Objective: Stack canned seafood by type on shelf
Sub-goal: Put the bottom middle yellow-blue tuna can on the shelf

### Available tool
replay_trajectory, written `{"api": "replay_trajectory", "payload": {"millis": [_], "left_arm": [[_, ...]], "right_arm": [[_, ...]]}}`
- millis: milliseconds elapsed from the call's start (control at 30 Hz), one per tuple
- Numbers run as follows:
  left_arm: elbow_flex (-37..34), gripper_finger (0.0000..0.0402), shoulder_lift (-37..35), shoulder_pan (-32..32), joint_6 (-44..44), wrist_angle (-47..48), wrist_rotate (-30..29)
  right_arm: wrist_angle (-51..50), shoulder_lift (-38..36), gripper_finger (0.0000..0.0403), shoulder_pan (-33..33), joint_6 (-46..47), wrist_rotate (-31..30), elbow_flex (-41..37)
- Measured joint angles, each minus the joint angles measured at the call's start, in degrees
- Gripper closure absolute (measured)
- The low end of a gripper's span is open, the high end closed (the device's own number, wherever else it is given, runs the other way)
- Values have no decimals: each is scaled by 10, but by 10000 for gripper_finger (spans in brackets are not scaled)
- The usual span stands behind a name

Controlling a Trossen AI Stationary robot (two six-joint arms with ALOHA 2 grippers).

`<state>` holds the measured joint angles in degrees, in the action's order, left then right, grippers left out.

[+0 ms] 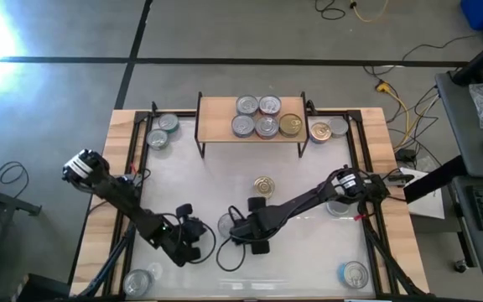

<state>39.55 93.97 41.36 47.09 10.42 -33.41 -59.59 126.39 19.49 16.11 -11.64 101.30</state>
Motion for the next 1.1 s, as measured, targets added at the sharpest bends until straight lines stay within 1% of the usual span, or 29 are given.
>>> {"api": "replay_trajectory", "payload": {"millis": [167,300,400,500,567,667,733,833,967,1033,1100], "left_arm": [[0,402,16,4,10,-13,0],[0,402,24,4,10,-16,-8],[0,402,26,5,13,-17,-16],[0,402,26,5,15,-24,-28],[-1,402,27,3,14,-32,-36],[-1,401,26,5,15,-43,-36],[-1,401,26,11,15,-51,-36],[-1,401,26,19,18,-54,-36],[-1,401,26,23,19,-54,-35],[-1,402,26,21,4,-53,-35],[-1,401,26,19,-14,-53,-35]], "right_arm": [[-70,-21,3,19,9,-14,-31],[-88,-32,3,31,6,-10,-33],[-100,-39,3,35,-14,7,-35],[-103,-42,3,34,-19,6,-34],[-109,-47,3,30,-20,-8,-35],[-48,-71,3,28,-44,-56,-50],[7,-108,3,29,-64,-72,-86],[106,-193,3,27,-56,-75,-195],[204,-308,3,21,54,-77,-359],[278,-359,3,23,102,-78,-423],[381,-395,3,31,132,-66,-477]]}}
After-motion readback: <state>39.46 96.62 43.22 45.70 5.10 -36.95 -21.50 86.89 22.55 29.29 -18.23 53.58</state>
